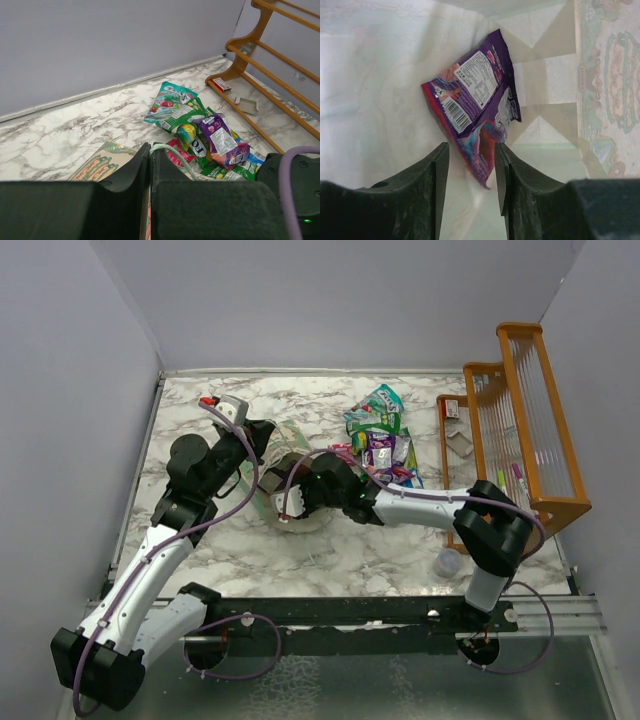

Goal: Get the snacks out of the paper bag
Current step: Take out the snack from the paper bag.

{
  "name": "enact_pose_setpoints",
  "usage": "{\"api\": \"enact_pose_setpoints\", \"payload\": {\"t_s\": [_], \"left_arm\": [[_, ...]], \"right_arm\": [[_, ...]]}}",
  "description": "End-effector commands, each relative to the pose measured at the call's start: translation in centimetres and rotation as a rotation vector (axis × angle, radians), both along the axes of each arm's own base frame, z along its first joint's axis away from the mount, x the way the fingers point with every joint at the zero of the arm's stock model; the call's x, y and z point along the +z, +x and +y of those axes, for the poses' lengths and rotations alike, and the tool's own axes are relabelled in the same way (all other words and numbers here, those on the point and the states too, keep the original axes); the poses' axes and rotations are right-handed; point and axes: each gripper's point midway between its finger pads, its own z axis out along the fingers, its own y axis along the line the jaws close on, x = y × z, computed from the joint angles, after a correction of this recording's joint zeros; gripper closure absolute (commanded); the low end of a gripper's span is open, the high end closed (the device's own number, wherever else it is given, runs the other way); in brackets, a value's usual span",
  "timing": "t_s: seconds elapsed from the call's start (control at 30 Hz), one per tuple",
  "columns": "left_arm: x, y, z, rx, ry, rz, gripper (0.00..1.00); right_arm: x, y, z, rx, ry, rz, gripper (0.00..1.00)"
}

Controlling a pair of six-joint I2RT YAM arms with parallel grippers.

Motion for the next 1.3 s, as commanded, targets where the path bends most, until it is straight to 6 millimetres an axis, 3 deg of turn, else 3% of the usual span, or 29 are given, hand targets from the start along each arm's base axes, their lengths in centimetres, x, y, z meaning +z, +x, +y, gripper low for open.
{"api": "enact_pose_setpoints", "payload": {"t_s": [0.0, 0.47, 0.57, 0.73, 0.97, 1.03, 1.13, 1.27], "left_arm": [[1.8, -0.4, -0.5, -0.039, -0.024, -0.057, 1.00], [2.1, -0.8, -1.0, -0.069, -0.038, -0.061, 1.00], [2.1, -0.8, -1.0, -0.073, -0.041, -0.058, 1.00], [2.3, -1.1, -1.2, -0.085, -0.048, -0.062, 1.00], [2.2, -1.0, -1.0, -0.077, -0.047, -0.063, 1.00], [2.4, -1.0, -1.0, -0.077, -0.049, -0.065, 1.00], [2.3, -1.1, -1.0, -0.077, -0.048, -0.066, 1.00], [2.3, -1.0, -1.0, -0.074, -0.046, -0.064, 1.00]], "right_arm": [[-1.4, 1.8, 0.7, 0.048, -0.133, -0.097, 0.58], [-4.6, 2.6, 2.1, 0.084, -0.239, -0.159, 0.54], [-4.7, 3.3, 2.5, 0.061, -0.220, -0.184, 0.36], [-6.2, 5.3, 3.3, 0.031, -0.220, -0.272, 0.36], [-3.6, 6.8, 5.2, 0.010, -0.073, -0.369, 0.53], [-2.8, 6.9, 5.6, 0.011, -0.038, -0.377, 0.62], [-1.7, 7.4, 5.8, 0.002, -0.005, -0.396, 0.82], [-0.7, 7.9, 5.7, -0.005, 0.018, -0.405, 0.92]]}}
